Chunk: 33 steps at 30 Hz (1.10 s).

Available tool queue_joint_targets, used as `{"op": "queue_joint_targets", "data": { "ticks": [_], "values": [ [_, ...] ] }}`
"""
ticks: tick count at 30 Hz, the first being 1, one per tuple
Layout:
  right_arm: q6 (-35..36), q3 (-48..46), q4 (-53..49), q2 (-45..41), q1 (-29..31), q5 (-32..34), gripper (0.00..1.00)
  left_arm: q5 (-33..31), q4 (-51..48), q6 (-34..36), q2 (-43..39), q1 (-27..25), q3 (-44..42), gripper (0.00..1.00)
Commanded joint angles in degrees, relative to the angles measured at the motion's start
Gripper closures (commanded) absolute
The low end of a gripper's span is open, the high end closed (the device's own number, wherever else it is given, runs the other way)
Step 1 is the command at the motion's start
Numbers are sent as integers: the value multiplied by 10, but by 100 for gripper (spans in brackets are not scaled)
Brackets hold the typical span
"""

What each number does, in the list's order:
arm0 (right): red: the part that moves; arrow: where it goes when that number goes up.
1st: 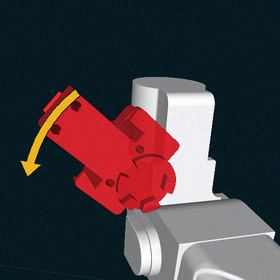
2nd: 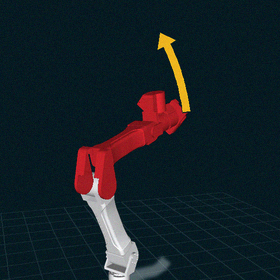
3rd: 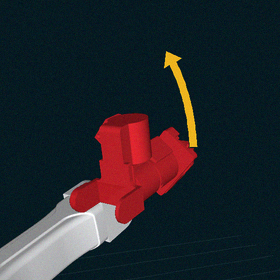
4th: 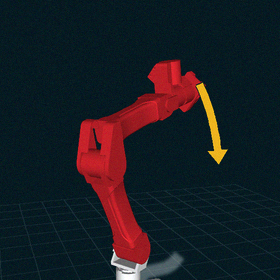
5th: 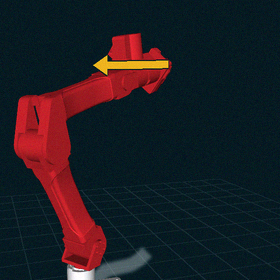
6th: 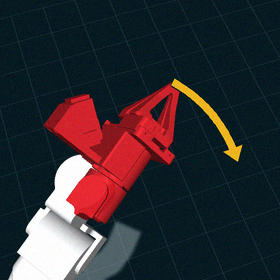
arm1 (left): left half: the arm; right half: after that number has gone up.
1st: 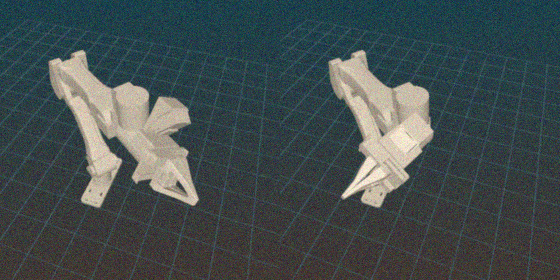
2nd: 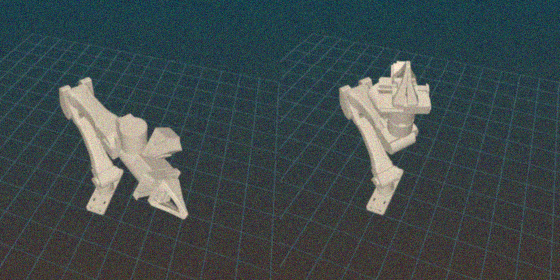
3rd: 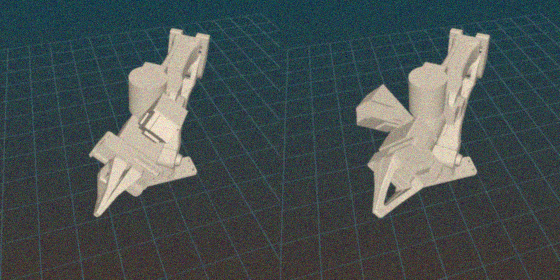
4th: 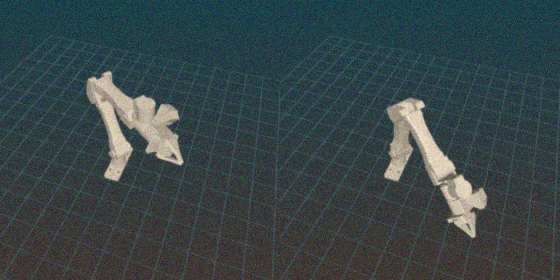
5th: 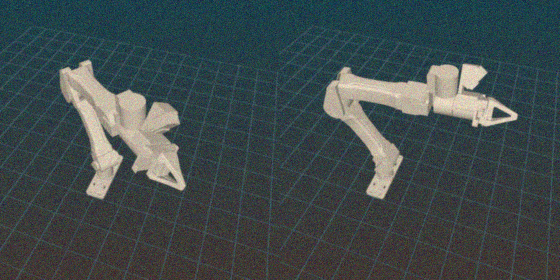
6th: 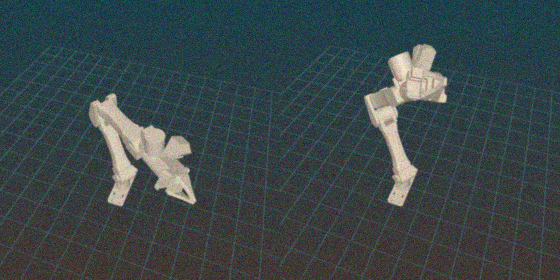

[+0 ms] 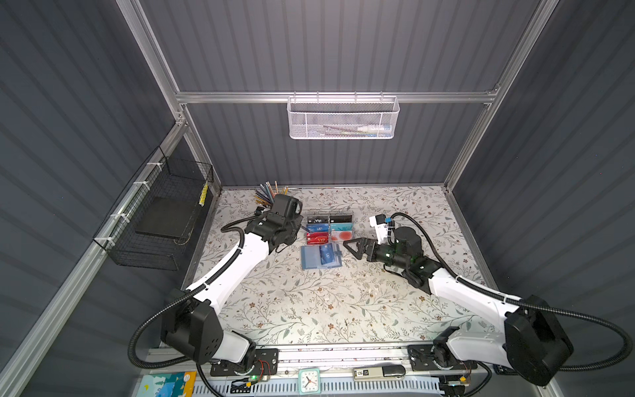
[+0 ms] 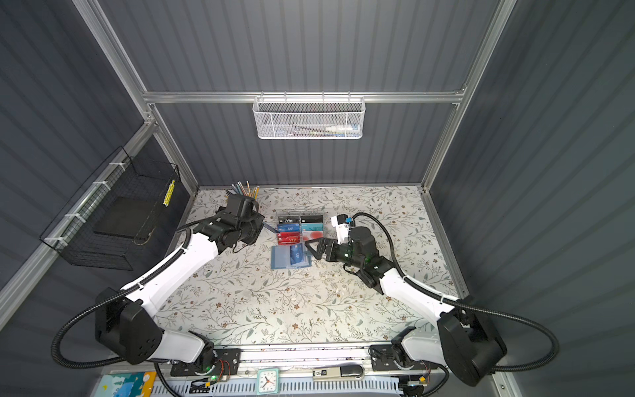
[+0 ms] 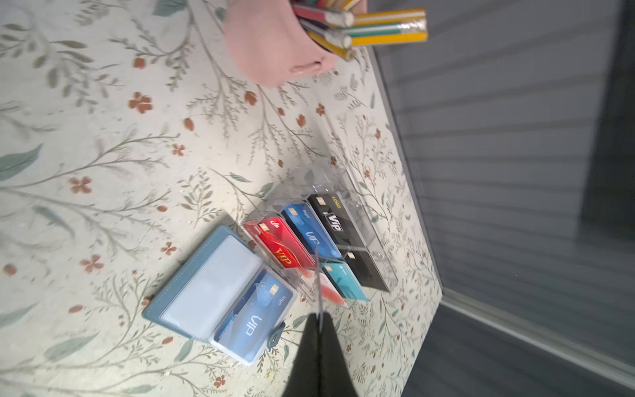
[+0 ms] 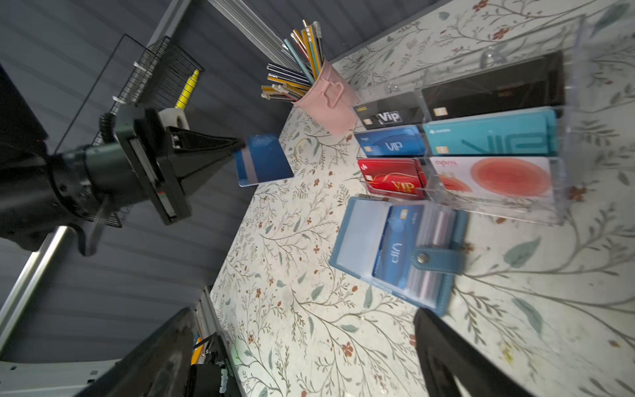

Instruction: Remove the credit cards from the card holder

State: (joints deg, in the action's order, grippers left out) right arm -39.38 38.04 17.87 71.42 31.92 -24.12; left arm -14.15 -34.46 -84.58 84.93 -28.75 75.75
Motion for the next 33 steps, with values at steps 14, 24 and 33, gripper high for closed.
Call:
{"op": "queue_joint_targets", "data": {
  "ticks": [14, 24, 33],
  "values": [
    [145, 26, -170, -57, 33, 141, 1, -56, -292, -265, 275, -41, 297, 100],
    [151, 20, -163, -63, 35, 135, 1, -66, -197, -334, 322, -53, 304, 100],
    [147, 7, -154, -89, 34, 131, 1, -70, -208, -363, 359, -54, 346, 100]
  ]
}}
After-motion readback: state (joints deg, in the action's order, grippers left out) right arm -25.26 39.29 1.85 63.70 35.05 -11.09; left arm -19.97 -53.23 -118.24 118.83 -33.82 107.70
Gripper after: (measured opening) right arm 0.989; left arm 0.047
